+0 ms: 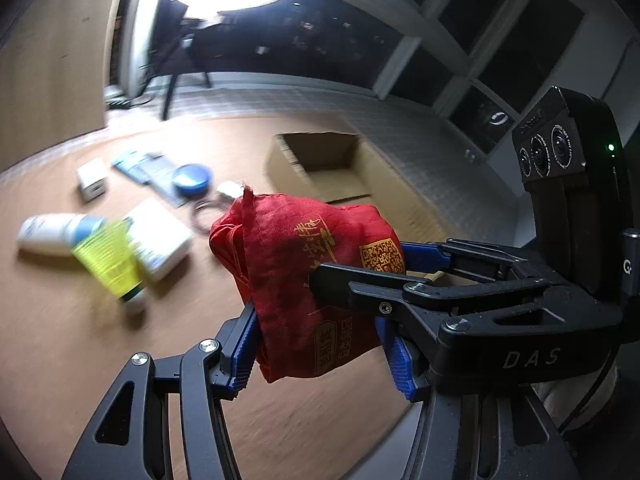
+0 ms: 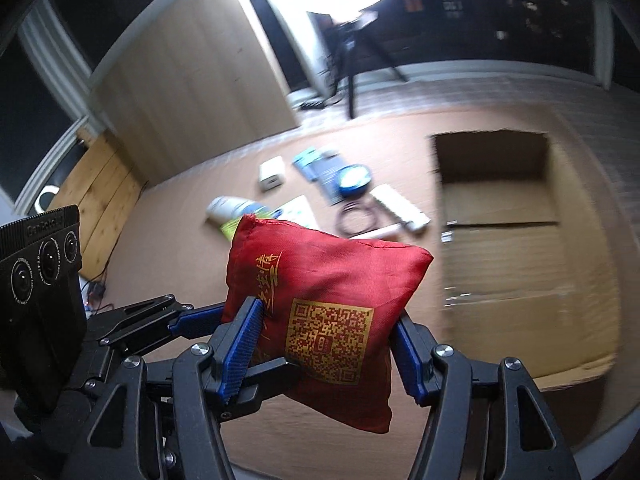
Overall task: Organize objects
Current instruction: 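Grasp the red bag with the right tool while the left tool holds it, then carry the red bag with the right tool and drop it into the box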
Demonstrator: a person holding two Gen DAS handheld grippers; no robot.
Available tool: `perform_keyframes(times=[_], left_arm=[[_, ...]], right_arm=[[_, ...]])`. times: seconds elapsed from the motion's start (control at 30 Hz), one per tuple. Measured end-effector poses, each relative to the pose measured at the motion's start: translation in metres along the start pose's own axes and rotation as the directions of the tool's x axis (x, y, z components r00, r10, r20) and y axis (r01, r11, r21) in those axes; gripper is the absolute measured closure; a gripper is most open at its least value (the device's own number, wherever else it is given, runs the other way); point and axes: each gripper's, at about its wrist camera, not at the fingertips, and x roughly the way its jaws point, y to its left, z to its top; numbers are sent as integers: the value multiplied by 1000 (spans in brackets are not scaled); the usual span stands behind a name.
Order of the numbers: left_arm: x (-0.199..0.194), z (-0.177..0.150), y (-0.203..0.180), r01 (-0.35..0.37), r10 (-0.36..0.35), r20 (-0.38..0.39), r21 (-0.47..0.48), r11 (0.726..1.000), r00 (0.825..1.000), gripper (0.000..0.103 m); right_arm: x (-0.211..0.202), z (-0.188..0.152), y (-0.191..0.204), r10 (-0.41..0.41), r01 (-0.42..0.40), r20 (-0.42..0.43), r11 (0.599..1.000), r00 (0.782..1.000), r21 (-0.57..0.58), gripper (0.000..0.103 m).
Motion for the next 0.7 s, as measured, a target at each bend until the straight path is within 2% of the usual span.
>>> perform_keyframes(times=[0.4,0.7], left_arm=[[74,37,-72,55,-53,-26,76,996,998,44],[102,43,-93,61,-57,-47,90,994,997,44]], right_arm=[[-26,6,-81,-109,104,53,991,993,78,44],[-28,5,-115,-138,132,50,986,989,106,44]])
